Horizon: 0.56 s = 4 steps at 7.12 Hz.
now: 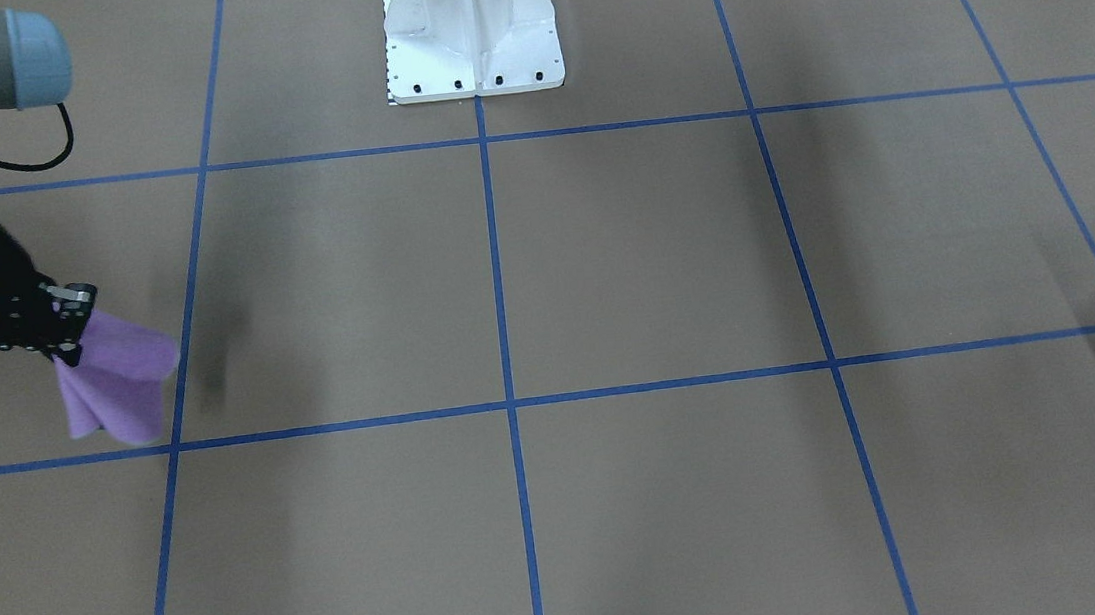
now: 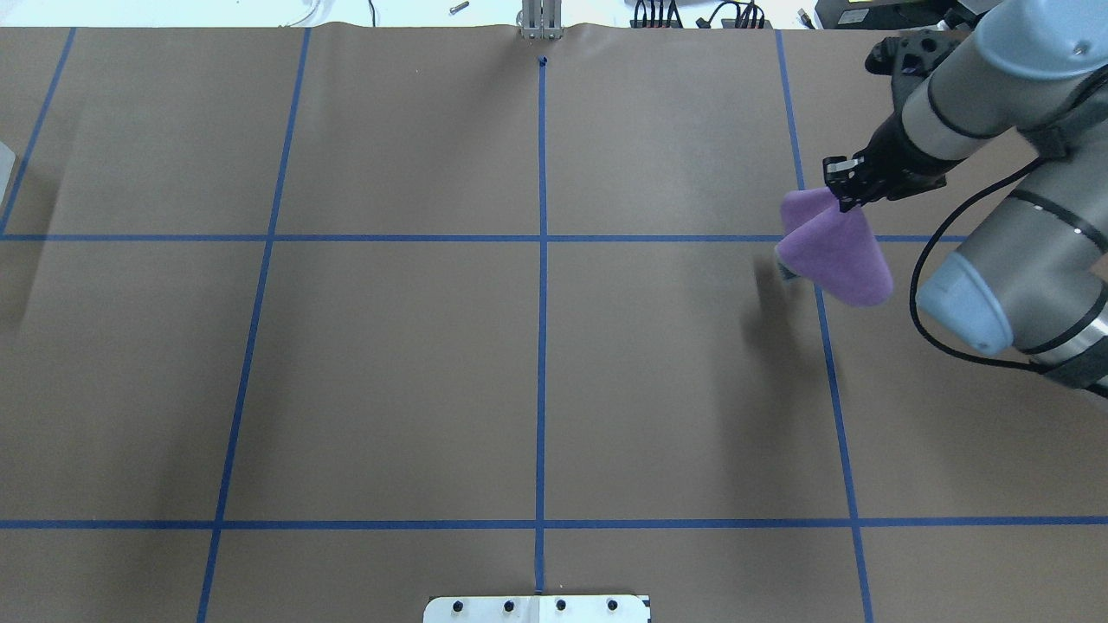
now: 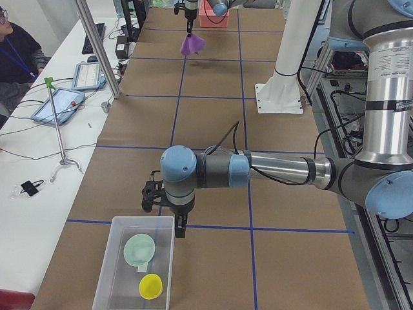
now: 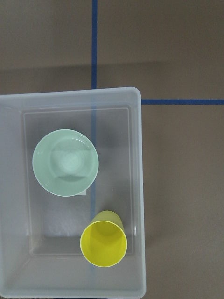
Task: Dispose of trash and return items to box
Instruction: 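Carry the purple cloth to the pink bin and drop it in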
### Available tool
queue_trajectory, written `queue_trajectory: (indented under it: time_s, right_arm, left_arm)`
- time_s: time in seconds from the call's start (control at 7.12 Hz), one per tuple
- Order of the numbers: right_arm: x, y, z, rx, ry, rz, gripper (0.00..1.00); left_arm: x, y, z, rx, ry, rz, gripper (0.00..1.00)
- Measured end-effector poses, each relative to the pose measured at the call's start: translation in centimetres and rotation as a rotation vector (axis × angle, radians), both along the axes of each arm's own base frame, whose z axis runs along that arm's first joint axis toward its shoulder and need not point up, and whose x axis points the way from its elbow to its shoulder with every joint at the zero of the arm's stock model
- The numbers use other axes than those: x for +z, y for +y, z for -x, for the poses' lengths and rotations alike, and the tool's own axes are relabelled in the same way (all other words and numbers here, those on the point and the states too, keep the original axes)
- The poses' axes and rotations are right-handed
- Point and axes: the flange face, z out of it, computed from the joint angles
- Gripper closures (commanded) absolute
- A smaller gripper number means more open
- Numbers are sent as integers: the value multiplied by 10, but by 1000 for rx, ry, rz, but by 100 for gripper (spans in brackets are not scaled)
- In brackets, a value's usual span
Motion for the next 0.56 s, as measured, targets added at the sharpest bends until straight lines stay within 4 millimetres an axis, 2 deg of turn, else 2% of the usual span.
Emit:
queue_trajectory:
  time_s: [0.28, 0.56]
  right_arm:
    - [48, -7, -115, -81, 17, -19, 100]
    - [120, 1, -238, -171, 37, -48, 100]
  left_arm:
    - [1, 6, -3, -5, 22, 6, 1]
    - [0, 6, -4, -6, 35, 4, 1]
